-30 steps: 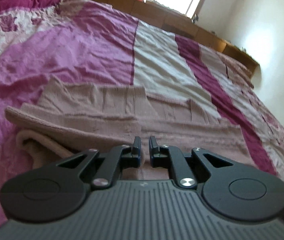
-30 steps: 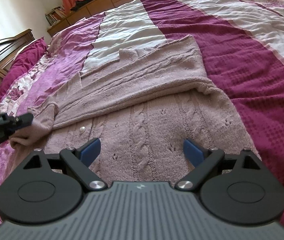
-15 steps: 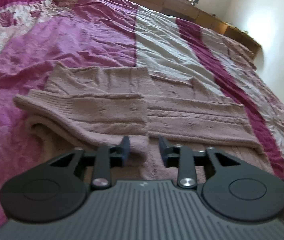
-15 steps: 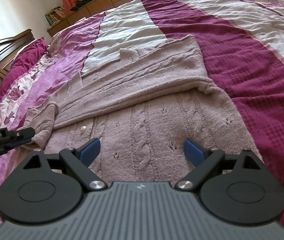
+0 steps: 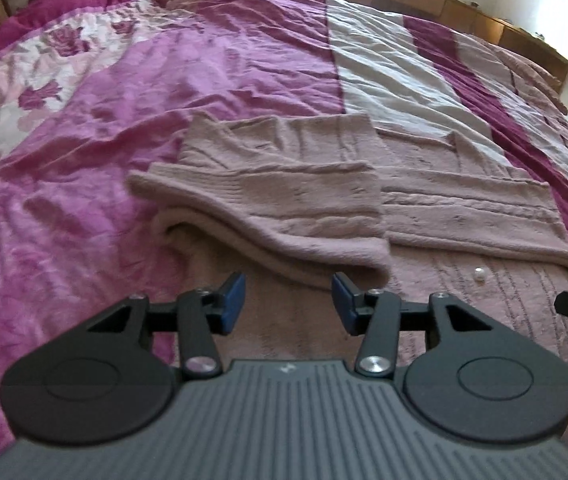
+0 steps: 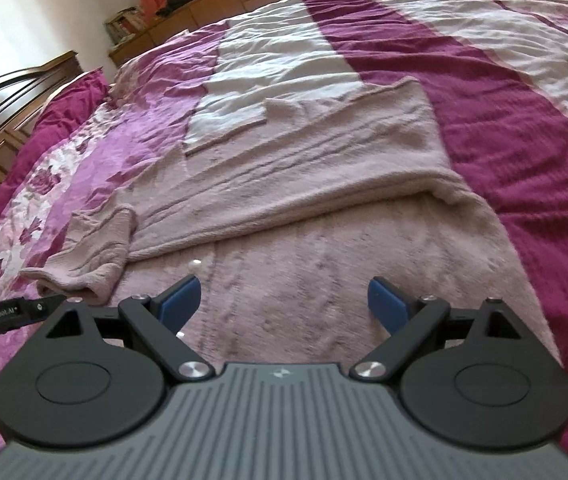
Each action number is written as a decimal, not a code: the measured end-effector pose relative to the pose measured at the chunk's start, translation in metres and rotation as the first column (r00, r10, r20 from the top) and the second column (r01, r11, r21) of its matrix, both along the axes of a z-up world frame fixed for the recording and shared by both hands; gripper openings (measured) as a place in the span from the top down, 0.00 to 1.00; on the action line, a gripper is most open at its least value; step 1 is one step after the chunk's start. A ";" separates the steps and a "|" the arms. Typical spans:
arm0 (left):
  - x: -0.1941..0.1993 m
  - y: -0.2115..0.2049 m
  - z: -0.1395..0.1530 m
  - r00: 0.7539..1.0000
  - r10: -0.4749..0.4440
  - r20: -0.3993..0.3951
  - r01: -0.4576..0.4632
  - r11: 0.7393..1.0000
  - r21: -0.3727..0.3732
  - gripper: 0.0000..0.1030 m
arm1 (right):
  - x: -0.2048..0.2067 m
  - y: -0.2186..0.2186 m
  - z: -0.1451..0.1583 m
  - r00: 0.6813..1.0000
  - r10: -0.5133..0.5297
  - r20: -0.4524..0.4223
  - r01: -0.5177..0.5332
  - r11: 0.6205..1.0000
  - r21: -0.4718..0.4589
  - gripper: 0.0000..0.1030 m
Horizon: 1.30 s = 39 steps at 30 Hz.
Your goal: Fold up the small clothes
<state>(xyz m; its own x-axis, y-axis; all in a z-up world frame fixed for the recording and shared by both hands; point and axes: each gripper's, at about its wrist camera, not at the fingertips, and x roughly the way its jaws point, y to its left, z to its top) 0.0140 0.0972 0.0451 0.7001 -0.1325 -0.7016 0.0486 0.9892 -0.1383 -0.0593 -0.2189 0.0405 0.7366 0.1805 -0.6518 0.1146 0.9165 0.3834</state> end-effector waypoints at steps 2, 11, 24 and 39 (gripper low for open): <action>-0.002 0.008 0.000 1.000 0.018 -0.002 -0.018 1.000 -0.002 0.52 | 0.008 0.007 0.005 1.000 0.030 0.003 -0.030 0.999 0.010 0.08; -0.008 0.046 -0.005 0.991 0.137 -0.007 -0.136 0.990 0.034 0.52 | 0.067 0.057 0.025 0.980 0.199 0.002 -0.198 0.975 0.103 0.08; 0.019 0.062 -0.020 0.984 0.180 0.010 -0.180 0.984 -0.001 0.52 | 0.152 0.129 0.015 0.930 0.360 -0.080 -0.338 0.919 0.202 0.17; 0.028 0.055 -0.026 0.993 0.115 0.037 -0.115 0.993 -0.002 0.52 | 0.180 0.154 -0.001 0.910 0.391 -0.135 -0.368 0.914 0.170 0.72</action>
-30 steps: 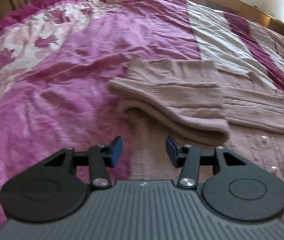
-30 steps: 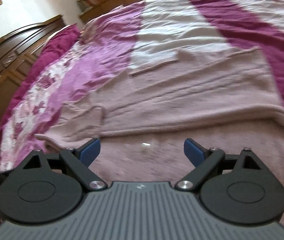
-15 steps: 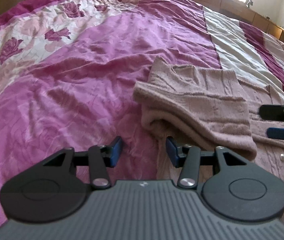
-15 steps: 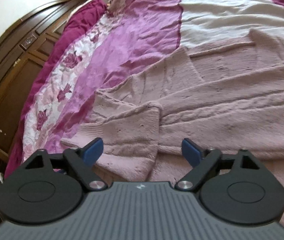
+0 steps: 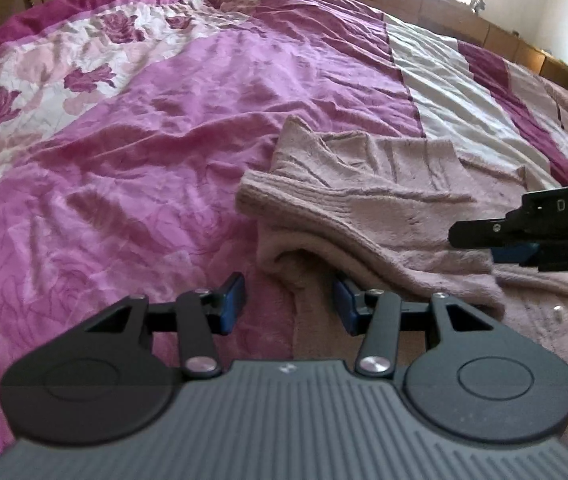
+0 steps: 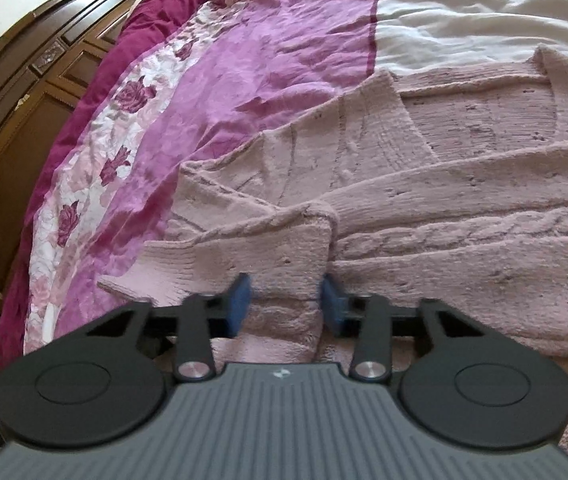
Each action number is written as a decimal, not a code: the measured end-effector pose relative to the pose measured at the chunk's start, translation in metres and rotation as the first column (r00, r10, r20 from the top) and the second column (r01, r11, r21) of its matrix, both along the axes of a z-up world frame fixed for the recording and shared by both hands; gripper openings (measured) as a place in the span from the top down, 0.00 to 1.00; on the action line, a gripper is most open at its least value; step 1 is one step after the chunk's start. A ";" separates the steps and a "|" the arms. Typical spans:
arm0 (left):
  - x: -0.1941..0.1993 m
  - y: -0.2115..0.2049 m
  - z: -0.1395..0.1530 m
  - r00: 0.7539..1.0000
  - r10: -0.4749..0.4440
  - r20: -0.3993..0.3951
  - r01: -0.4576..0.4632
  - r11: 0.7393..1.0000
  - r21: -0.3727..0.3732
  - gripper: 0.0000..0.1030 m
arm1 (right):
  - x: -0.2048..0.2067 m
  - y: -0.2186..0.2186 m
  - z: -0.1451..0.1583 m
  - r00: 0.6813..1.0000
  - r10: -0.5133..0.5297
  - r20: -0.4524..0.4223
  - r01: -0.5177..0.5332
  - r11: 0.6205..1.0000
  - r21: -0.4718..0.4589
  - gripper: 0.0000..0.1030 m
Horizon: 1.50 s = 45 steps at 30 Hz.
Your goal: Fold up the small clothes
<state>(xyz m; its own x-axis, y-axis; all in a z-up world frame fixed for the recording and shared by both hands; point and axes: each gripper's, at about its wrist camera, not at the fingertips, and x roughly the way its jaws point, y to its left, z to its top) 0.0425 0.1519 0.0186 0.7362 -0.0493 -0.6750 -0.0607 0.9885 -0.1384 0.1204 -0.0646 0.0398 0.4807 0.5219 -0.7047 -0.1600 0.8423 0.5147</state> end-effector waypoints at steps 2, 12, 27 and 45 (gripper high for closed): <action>0.006 -0.001 -0.004 1.000 0.006 0.004 -0.006 1.000 0.019 0.52 | 0.001 0.001 0.003 1.000 0.006 0.007 -0.005 1.000 -0.017 0.90; 0.013 -0.009 -0.009 1.000 0.025 0.009 -0.026 0.997 0.078 0.49 | 0.005 -0.038 0.072 0.971 -0.046 0.235 0.075 0.990 -0.116 0.92; 0.011 -0.020 -0.008 1.000 -0.006 -0.008 0.007 0.990 0.140 0.48 | 0.013 -0.058 -0.002 0.986 -0.120 0.119 0.142 0.971 -0.193 0.73; -0.013 -0.015 0.009 0.999 -0.020 -0.037 0.024 0.994 0.107 0.49 | -0.053 0.042 0.042 0.938 0.154 0.312 -0.075 0.965 -0.252 0.35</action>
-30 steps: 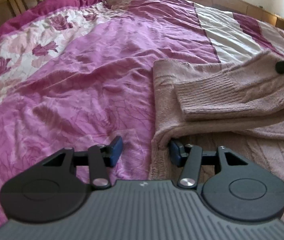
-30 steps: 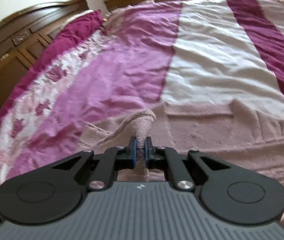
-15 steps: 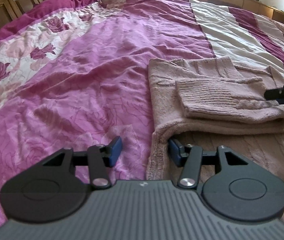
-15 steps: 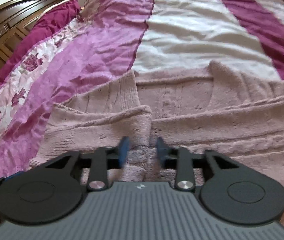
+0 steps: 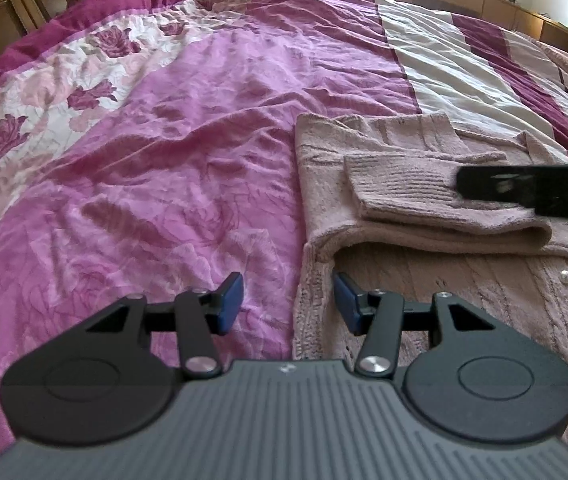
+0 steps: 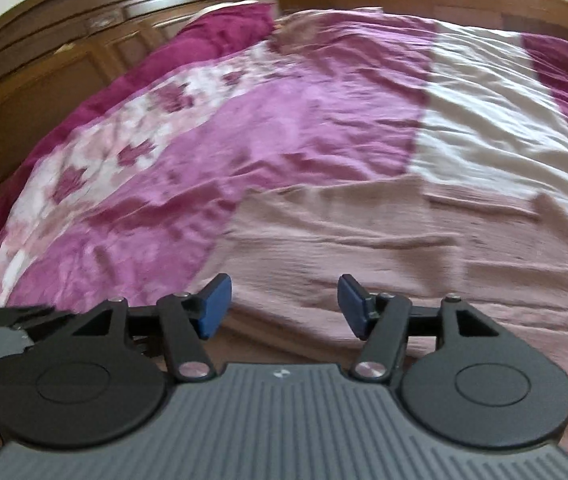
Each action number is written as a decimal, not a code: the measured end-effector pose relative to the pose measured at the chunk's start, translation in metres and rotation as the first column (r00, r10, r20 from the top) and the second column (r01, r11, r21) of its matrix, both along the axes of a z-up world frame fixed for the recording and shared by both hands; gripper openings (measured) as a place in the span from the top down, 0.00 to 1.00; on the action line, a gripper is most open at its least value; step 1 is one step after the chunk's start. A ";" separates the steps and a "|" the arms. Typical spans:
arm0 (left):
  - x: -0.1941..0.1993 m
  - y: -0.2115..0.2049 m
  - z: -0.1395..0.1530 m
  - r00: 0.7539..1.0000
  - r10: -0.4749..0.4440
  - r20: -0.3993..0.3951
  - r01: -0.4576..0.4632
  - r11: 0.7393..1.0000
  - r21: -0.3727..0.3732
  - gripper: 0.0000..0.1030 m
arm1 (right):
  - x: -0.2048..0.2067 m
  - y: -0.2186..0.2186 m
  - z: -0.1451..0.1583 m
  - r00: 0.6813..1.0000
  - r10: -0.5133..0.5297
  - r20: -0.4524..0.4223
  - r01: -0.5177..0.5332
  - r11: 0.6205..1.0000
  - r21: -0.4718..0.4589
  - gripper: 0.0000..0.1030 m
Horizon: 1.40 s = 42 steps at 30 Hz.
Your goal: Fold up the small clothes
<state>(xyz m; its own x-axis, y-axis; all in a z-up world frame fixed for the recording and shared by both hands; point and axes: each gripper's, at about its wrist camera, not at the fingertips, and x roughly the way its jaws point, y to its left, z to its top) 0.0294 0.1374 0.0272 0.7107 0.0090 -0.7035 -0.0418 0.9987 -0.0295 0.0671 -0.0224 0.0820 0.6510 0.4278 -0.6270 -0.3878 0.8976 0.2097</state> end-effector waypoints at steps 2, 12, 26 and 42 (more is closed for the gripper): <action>0.000 0.000 -0.003 1.000 0.002 -0.006 -0.002 1.000 0.003 0.49 | 0.000 0.017 -0.005 0.999 0.037 -0.001 -0.037 0.999 -0.010 0.35; -0.001 0.003 -0.008 1.000 -0.001 -0.009 0.000 1.000 -0.011 0.49 | 0.020 0.035 -0.041 0.997 0.016 -0.069 -0.018 0.999 -0.028 0.52; -0.001 0.001 -0.009 1.000 0.007 -0.012 -0.007 1.000 0.002 0.49 | 0.010 -0.018 -0.008 0.993 -0.119 0.014 0.116 0.985 0.128 0.99; -0.006 0.010 0.012 0.999 0.029 0.036 -0.028 0.999 -0.037 0.49 | -0.003 -0.003 -0.012 0.999 -0.001 0.034 0.000 0.999 0.047 0.51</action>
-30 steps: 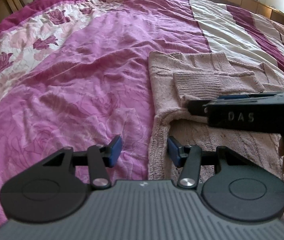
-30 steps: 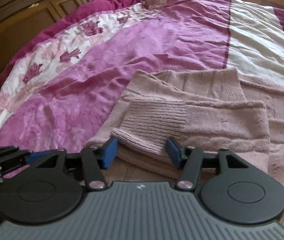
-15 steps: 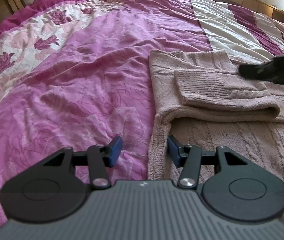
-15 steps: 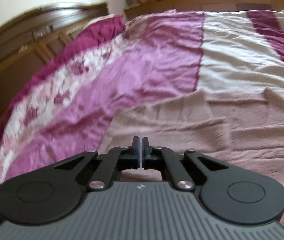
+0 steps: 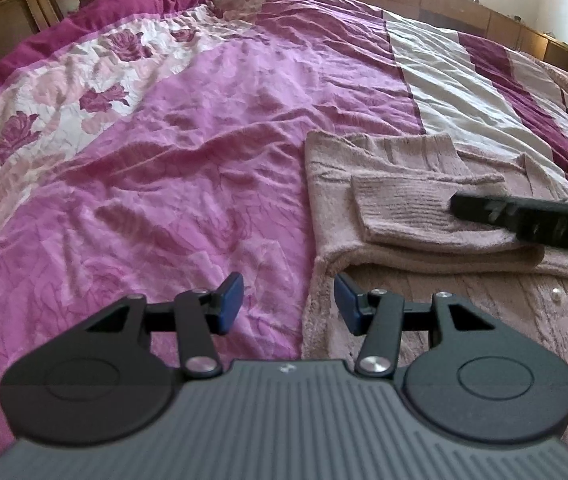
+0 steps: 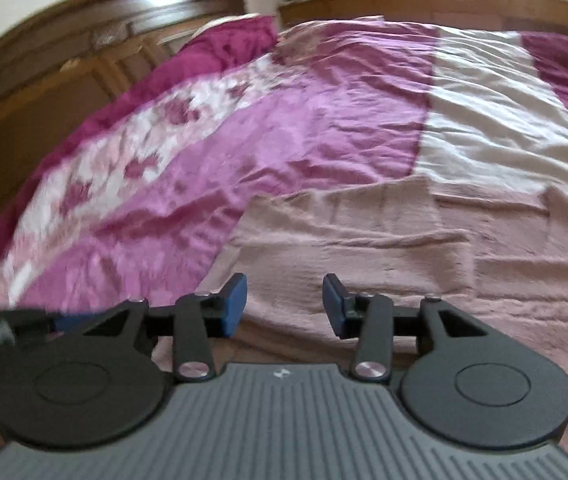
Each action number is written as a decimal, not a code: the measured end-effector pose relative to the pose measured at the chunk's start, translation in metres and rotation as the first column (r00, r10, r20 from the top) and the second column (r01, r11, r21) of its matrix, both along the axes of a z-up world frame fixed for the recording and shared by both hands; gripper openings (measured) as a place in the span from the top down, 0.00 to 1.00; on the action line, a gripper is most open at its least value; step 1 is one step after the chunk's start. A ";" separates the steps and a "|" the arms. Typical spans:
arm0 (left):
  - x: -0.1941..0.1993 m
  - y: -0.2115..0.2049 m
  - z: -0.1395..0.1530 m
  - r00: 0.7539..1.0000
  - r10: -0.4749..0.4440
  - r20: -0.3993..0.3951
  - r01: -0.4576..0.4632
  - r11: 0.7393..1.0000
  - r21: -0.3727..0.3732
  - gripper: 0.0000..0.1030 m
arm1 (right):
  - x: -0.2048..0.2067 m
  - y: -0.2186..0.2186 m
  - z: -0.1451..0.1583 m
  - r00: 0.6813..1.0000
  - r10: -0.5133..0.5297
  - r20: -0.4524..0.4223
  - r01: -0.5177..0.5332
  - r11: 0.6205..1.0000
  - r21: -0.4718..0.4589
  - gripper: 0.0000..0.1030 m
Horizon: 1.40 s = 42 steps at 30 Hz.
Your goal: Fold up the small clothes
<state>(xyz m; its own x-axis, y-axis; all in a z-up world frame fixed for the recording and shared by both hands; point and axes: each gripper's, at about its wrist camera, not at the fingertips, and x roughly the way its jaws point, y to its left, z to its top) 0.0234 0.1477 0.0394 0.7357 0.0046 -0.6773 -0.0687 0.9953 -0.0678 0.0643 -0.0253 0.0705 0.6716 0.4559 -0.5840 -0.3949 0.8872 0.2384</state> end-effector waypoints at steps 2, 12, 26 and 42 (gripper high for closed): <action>0.003 0.002 0.000 1.000 0.010 0.002 -0.010 1.000 -0.004 0.49 | -0.001 0.014 -0.004 0.999 0.035 0.009 -0.034 0.999 -0.036 0.51; 0.006 0.015 -0.016 0.998 0.047 -0.037 -0.047 0.999 -0.006 0.50 | 0.007 0.058 -0.027 0.994 0.105 0.003 -0.104 0.987 -0.123 0.51; 0.001 0.014 -0.012 0.999 0.049 -0.020 -0.049 0.999 -0.008 0.50 | 0.009 0.043 -0.029 0.999 0.028 0.028 -0.025 0.995 -0.095 0.93; 0.019 -0.025 0.015 0.995 -0.091 0.035 0.090 0.996 0.022 0.50 | -0.004 -0.086 0.040 0.950 -0.303 0.071 0.279 0.931 0.237 0.95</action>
<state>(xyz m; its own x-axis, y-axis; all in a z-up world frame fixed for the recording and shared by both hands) 0.0426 0.1225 0.0539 0.7577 -0.0496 -0.6508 0.0236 0.9985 -0.0486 0.0603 -0.1115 0.1104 0.8458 0.3410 -0.4103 -0.1606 0.8961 0.4137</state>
